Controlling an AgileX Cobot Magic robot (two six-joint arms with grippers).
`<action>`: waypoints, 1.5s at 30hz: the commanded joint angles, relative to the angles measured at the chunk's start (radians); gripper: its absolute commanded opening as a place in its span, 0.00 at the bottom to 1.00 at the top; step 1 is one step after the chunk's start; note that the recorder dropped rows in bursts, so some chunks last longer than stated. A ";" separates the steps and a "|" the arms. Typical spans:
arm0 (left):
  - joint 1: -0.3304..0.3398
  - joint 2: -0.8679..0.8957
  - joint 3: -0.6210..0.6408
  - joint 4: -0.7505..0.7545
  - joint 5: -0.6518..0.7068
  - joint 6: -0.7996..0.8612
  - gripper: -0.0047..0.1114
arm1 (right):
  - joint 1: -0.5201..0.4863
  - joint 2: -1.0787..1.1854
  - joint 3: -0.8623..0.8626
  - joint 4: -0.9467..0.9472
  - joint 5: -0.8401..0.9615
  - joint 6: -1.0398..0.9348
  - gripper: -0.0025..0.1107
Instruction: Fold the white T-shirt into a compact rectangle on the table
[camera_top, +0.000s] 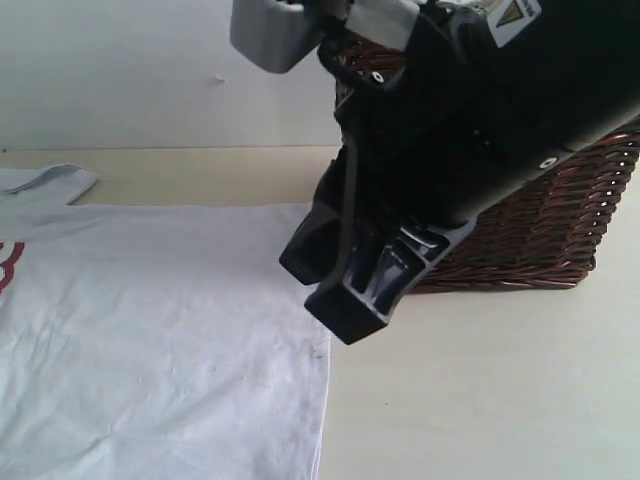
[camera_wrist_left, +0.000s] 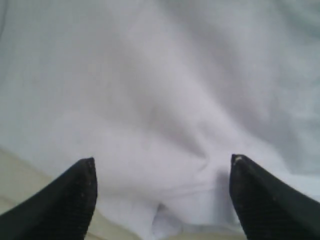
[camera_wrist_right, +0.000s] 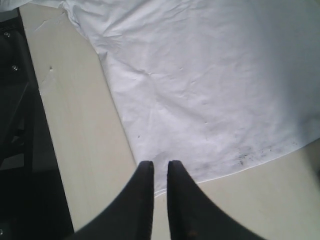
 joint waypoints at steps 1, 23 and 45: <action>0.023 0.019 -0.004 -0.012 -0.016 0.200 0.66 | 0.002 0.002 0.003 0.008 0.010 0.000 0.13; 0.184 -0.129 0.053 -0.272 0.057 0.196 0.66 | 0.002 0.002 0.003 0.012 0.017 0.000 0.13; 0.168 -0.008 0.205 -0.046 -0.132 0.193 0.66 | 0.002 0.002 0.003 0.006 0.022 -0.002 0.13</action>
